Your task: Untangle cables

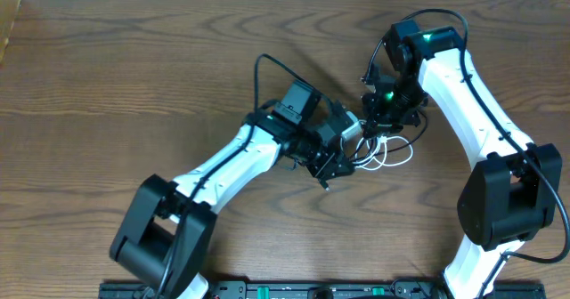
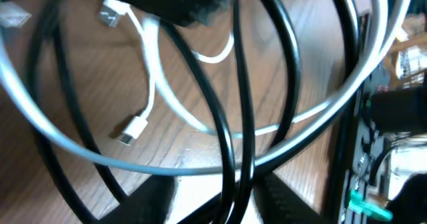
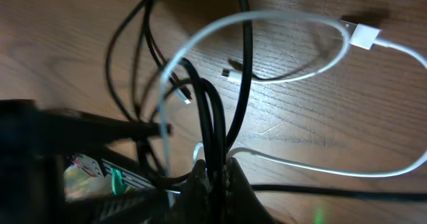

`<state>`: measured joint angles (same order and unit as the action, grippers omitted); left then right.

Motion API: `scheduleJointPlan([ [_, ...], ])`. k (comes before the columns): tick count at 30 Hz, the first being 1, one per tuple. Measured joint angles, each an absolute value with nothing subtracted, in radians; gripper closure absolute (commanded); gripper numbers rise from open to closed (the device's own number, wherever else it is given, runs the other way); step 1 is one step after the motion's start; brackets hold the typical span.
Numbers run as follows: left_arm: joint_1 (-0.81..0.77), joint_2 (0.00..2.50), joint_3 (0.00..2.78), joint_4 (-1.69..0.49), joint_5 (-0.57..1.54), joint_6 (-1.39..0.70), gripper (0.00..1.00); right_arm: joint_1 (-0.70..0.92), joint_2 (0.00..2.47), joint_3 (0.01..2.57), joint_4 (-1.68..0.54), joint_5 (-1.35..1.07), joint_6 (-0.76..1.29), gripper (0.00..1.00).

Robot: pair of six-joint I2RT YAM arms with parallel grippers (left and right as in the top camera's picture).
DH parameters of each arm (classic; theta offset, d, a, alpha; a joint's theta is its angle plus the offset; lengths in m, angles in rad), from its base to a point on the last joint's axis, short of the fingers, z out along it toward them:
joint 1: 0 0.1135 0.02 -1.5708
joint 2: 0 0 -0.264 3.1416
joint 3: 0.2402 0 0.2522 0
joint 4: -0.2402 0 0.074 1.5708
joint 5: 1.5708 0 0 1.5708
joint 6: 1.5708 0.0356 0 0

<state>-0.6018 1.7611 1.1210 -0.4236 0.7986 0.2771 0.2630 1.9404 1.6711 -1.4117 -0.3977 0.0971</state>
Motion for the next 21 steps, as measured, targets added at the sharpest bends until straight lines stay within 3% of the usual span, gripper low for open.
scheduleJointPlan([
  [2, -0.61, 1.772, 1.121, -0.422, 0.806, 0.282, 0.73, 0.263, 1.94, 1.671, -1.409, -0.4, 0.097, 0.99],
  [7, -0.61, 1.777, 1.121, -0.401, 0.814, 0.287, 0.75, 0.263, 1.94, 1.671, -1.406, -0.4, 0.094, 0.99],
  [10, -0.597, 1.777, 1.121, -0.361, 0.818, 0.253, 0.92, 0.263, 1.94, 1.673, -1.401, -0.376, 0.094, 0.99],
  [21, -0.472, 1.773, 1.121, -0.279, 0.922, 0.107, 0.92, 0.263, 1.94, 1.673, -1.36, -0.336, 0.094, 0.99],
])
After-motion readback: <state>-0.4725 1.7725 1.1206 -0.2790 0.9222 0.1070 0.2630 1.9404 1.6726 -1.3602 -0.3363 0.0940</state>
